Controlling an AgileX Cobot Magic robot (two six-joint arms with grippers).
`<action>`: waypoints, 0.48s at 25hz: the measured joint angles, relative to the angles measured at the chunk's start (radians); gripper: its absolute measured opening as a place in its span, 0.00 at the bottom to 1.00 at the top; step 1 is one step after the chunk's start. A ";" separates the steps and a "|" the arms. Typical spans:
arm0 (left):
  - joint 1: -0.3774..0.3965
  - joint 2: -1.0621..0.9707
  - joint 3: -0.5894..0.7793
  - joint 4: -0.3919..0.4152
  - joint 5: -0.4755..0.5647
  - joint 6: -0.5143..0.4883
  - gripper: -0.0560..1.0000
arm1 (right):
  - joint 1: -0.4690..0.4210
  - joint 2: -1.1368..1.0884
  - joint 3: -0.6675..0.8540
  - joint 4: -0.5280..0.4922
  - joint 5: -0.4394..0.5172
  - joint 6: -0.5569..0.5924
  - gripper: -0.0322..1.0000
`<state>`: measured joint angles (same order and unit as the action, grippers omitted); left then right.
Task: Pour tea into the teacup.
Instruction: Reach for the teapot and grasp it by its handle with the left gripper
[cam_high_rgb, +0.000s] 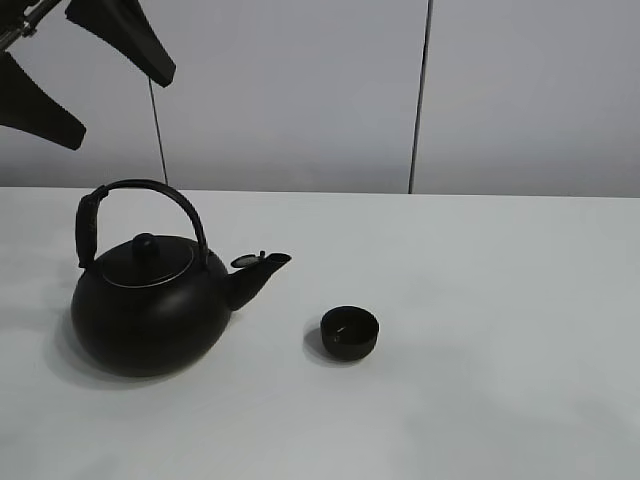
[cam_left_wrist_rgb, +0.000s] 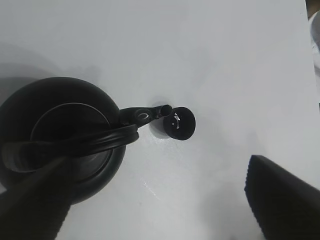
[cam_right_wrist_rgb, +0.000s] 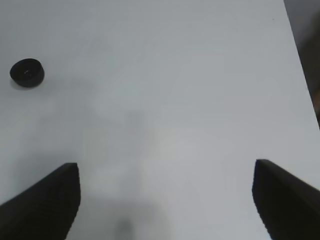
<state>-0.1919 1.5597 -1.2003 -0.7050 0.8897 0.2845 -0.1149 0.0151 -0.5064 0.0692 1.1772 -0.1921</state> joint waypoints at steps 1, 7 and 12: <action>0.000 0.000 0.000 0.000 0.000 0.000 0.68 | 0.000 0.001 0.000 0.000 -0.001 0.014 0.65; 0.000 0.000 0.000 0.000 0.000 0.000 0.68 | 0.000 0.001 0.000 -0.002 -0.010 0.060 0.65; 0.000 0.000 -0.002 -0.003 -0.020 0.001 0.68 | 0.000 0.001 0.000 -0.003 -0.011 0.064 0.65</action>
<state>-0.1919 1.5597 -1.2028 -0.7082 0.8696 0.2854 -0.1149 0.0164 -0.5064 0.0663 1.1664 -0.1277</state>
